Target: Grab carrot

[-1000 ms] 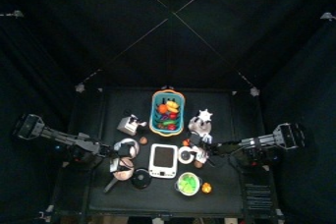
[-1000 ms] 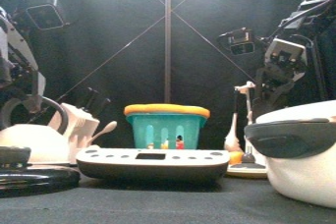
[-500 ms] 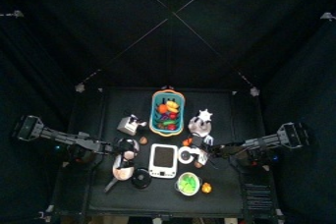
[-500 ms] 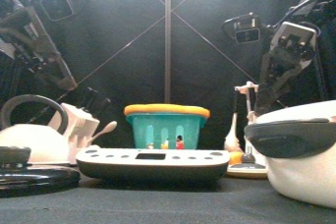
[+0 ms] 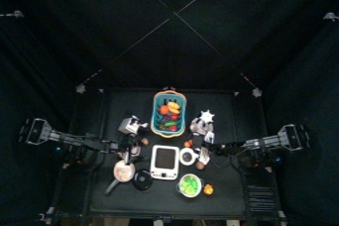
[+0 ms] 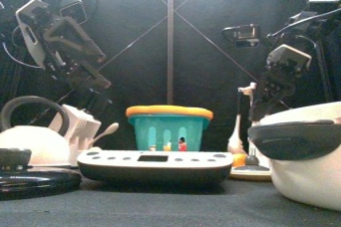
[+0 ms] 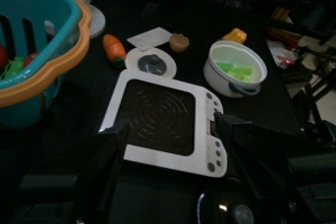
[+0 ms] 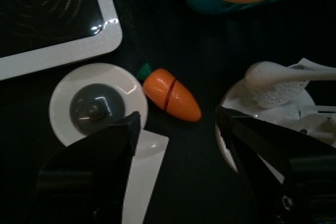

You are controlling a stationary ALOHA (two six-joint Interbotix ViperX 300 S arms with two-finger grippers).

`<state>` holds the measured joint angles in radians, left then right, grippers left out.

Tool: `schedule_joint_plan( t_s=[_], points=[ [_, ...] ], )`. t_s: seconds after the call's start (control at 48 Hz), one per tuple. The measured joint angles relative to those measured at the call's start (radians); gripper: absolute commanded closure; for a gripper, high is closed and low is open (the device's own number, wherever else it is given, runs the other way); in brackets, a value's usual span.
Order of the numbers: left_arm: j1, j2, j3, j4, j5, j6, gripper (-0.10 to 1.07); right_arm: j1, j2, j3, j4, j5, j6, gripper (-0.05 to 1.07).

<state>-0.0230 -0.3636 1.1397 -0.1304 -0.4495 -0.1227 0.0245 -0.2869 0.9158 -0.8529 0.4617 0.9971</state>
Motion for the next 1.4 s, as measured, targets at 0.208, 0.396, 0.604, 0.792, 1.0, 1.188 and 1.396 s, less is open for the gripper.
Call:
schedule_joint_plan(
  t_s=[0.208,0.396,0.604,0.792,1.0,1.188,1.396],
  points=[
    [0.046,0.018,-0.002,0.003,-0.015,0.000,-0.03,-0.029,0.067,-0.003,-0.006,-0.086,0.000,0.09],
    [0.084,0.018,-0.002,0.054,-0.015,0.000,-0.03,-0.092,0.130,-0.023,-0.009,-0.129,0.000,0.09],
    [0.092,0.018,-0.002,0.078,-0.015,0.000,-0.03,-0.132,0.192,-0.046,-0.003,-0.196,0.000,0.09],
    [0.094,0.018,0.011,0.078,-0.015,0.000,-0.03,-0.133,0.212,-0.048,0.015,-0.219,0.002,0.09],
    [0.094,0.018,0.014,0.080,-0.015,0.000,-0.03,-0.137,0.230,-0.046,0.037,-0.224,0.000,0.09],
    [0.095,0.018,0.015,0.080,-0.015,0.000,-0.03,-0.140,0.270,-0.044,0.067,-0.224,0.002,0.10],
    [0.095,0.018,0.015,0.080,-0.015,-0.002,-0.03,-0.141,0.278,-0.044,0.071,-0.227,0.002,0.27]
  ],
)
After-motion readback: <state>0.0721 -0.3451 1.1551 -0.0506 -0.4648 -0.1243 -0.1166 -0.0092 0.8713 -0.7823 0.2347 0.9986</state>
